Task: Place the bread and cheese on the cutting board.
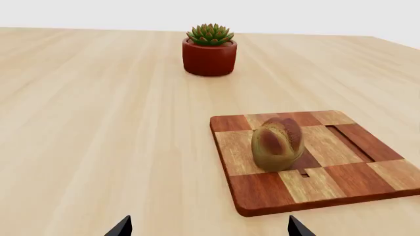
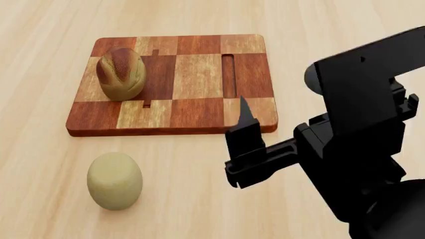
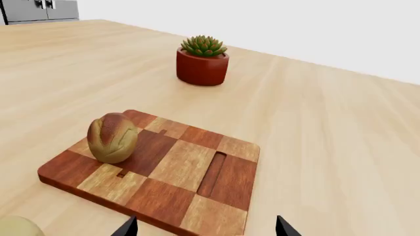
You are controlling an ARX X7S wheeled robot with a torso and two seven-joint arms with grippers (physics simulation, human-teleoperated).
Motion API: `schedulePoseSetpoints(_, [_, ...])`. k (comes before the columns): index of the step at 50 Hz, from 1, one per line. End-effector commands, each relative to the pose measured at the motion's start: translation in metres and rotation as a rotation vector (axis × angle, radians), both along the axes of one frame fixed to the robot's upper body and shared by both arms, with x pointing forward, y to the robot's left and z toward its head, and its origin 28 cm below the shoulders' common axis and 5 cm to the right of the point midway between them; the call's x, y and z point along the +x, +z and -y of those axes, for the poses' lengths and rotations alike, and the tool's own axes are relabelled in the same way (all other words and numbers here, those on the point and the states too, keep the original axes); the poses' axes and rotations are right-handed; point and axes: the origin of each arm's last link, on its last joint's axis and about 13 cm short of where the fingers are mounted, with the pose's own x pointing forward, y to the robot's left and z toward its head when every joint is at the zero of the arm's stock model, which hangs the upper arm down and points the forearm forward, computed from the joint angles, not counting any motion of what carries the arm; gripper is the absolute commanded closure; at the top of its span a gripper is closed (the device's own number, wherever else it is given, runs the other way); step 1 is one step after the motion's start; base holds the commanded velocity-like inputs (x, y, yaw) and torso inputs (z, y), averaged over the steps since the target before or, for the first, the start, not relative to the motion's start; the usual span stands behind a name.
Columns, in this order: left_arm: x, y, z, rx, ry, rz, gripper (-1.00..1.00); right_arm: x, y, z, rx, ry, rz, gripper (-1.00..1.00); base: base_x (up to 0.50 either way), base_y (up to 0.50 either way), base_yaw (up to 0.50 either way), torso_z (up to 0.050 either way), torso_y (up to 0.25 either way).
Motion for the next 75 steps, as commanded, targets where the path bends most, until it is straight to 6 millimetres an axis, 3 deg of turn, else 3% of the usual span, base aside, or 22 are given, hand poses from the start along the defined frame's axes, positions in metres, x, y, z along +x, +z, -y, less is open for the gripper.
schedulePoseSetpoints(1, [-0.052,-0.014,0.012,0.072,-0.029,0.023,-1.00,0.026,0.016,-0.008,0.000,0.187,-0.101,-1.00,0.00,0.00,0.00,0.000,0.000])
schedulePoseSetpoints(8, [-0.067,-0.023,0.011,0.051,-0.010,-0.011,-1.00,0.045,0.008,-0.030,0.002,0.288,-0.150,-1.00,0.00,0.00,0.00,0.000,0.000])
schedulePoseSetpoints(13, [-0.067,-0.026,0.010,0.063,0.008,-0.022,-1.00,0.055,0.008,-0.047,-0.002,0.356,-0.177,-1.00,0.00,0.00,0.00,0.000,0.000])
schedulePoseSetpoints(27, [-0.063,-0.032,0.013,0.032,-0.015,-0.060,-1.00,0.063,-0.005,-0.090,0.017,0.505,-0.204,-1.00,0.00,0.00,0.00,0.000,0.000])
schedulePoseSetpoints(37, [-0.060,-0.033,0.012,0.027,-0.003,-0.070,-1.00,0.063,-0.014,-0.108,0.004,0.567,-0.229,-1.00,0.00,0.00,0.00,0.000,0.000])
schedulePoseSetpoints(62, [-0.056,-0.029,0.015,0.038,-0.012,-0.064,-1.00,0.039,-0.032,-0.107,-0.113,0.549,-0.249,-1.00,0.00,0.00,0.00,0.000,0.000])
schedulePoseSetpoints(75, [-0.055,-0.027,0.014,0.040,-0.011,-0.065,-1.00,0.049,-0.052,-0.110,-0.157,0.532,-0.273,-1.00,0.00,0.00,0.00,0.000,0.000])
